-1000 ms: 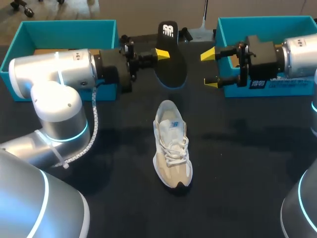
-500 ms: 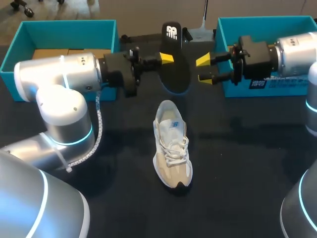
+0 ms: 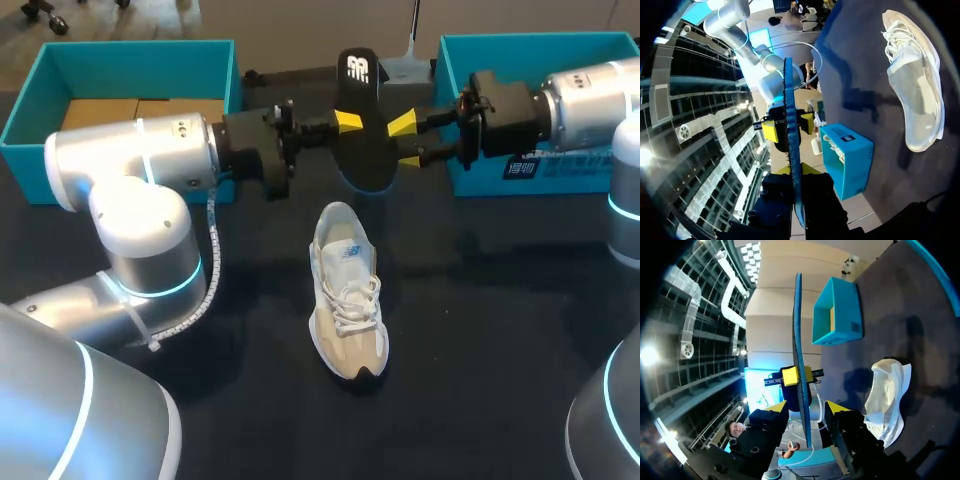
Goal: Take the shoe out of the shoebox, open the shoe tongue, remove and reinsert the insole, then place the shoe into the shoebox
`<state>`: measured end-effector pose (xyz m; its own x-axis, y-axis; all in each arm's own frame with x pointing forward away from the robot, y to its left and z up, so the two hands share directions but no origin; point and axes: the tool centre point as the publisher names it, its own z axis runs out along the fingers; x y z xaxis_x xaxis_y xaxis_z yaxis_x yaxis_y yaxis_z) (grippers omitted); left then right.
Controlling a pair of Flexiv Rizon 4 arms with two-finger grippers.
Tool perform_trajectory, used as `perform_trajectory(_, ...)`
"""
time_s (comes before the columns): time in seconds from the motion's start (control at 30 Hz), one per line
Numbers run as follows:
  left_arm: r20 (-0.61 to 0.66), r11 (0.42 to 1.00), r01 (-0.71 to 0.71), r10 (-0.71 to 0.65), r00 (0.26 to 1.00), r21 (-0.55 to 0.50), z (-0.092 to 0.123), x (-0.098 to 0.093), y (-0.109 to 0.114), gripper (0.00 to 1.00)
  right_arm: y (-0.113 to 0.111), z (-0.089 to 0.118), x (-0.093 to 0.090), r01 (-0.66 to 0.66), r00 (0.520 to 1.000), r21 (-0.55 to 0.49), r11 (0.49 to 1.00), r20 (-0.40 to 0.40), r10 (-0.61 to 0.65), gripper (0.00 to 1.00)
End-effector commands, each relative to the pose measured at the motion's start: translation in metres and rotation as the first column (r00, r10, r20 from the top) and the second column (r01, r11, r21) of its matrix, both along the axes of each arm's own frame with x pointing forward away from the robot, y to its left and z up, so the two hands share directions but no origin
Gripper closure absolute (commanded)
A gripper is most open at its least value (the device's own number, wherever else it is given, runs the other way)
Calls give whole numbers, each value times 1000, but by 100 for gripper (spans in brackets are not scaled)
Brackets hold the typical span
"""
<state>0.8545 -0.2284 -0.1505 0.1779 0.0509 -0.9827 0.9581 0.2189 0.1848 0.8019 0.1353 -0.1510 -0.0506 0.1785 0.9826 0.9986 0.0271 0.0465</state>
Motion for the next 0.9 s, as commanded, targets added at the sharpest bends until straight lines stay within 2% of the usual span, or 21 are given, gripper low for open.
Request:
perform_trajectory(0.03,1,1000,-5,5,1000,-5,-1,4,-11,100,10,-5,6,-15,1000,7,1000,-6,15,56)
perform_trajectory(0.3,6,1000,-16,16,1000,-22,-1,6,-15,100,20,-8,5,-29,1000,23,999,-11,30,62)
perform_trajectory(0.7,1,999,-17,17,1000,-37,0,3,-14,100,22,-6,9,-25,1000,30,999,-4,25,69)
perform_trajectory(0.87,0,999,-17,17,1000,-44,0,1,-13,100,27,-7,9,-25,1000,36,999,2,25,79)
perform_trajectory(0.9,-1,999,-17,17,1000,-47,0,1,-13,100,28,-7,9,-26,1000,40,999,3,26,91)
